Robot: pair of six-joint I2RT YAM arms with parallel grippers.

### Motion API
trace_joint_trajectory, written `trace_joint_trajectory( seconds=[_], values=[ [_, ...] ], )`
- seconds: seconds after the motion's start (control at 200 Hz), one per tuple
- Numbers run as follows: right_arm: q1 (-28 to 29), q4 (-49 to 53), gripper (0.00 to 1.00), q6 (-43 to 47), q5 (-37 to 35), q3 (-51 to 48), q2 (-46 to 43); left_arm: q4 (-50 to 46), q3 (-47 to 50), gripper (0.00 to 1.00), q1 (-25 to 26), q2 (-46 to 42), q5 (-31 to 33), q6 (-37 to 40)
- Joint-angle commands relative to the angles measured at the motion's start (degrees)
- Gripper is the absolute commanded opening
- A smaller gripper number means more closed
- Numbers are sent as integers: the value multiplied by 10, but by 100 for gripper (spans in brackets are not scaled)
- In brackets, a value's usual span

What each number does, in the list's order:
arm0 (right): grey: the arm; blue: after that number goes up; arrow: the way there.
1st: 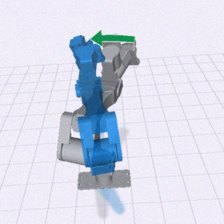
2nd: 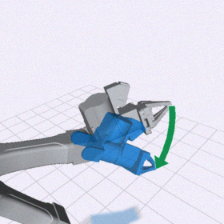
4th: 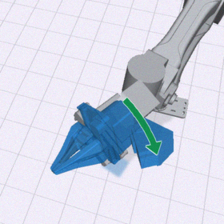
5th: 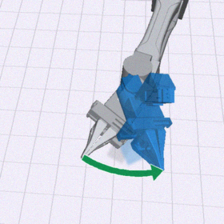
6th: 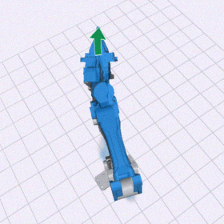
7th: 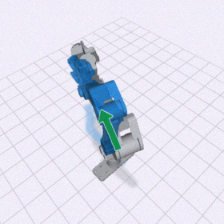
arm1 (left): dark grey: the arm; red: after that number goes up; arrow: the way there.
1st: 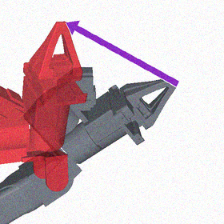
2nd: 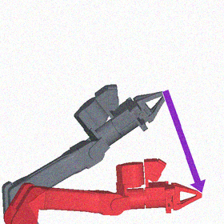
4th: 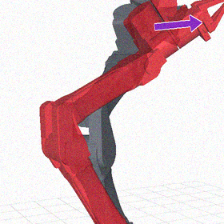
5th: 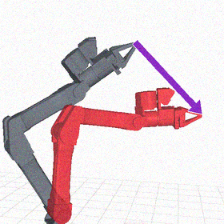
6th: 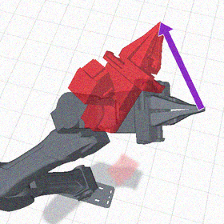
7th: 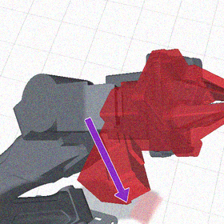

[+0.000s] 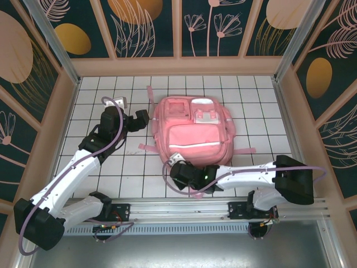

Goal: Pack the student bag
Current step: Move the student bag to the center of the table, then reset both arms

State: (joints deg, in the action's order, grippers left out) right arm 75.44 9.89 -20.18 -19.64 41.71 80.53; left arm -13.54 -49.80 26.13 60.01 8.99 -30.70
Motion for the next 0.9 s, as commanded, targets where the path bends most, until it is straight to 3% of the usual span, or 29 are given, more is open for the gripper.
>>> trace_joint_trajectory(
  seconds=[0.0,0.16,0.21,0.25,0.265,0.28,0.465,0.52,0.611,0.716,0.806,0.871,0.896],
  values=[
    [-24,-1,0,33,-13,-2,-12,17,5,99,-4,2,-10,-4],
    [-12,-8,1,39,16,18,16,23,4,99,-6,2,-30,11],
    [-4,-1,30,36,7,23,13,48,18,99,-8,-16,-57,21],
    [5,6,72,36,-4,29,3,65,27,99,-11,-31,-65,25],
    [10,8,93,38,-7,33,-3,68,28,99,-12,-34,-65,26],
    [13,9,98,40,-7,35,-11,70,27,99,-13,-36,-63,29],
    [-1,-34,99,97,15,83,-131,108,5,98,-38,-10,-62,51],
    [-27,-59,99,110,-13,92,-157,120,-3,98,-38,0,0,46],
    [-92,-122,99,122,-116,91,-196,176,20,98,-57,6,119,34],
    [-244,-174,99,135,-178,79,-226,317,92,99,-119,13,99,134],
    [-417,-219,99,165,-109,43,-237,366,129,99,-142,57,198,159],
    [-525,-306,99,189,-71,-32,-237,398,153,98,-178,82,119,208],
    [-561,-343,99,194,-64,-67,-235,418,167,99,-185,91,117,215]
  ],
)
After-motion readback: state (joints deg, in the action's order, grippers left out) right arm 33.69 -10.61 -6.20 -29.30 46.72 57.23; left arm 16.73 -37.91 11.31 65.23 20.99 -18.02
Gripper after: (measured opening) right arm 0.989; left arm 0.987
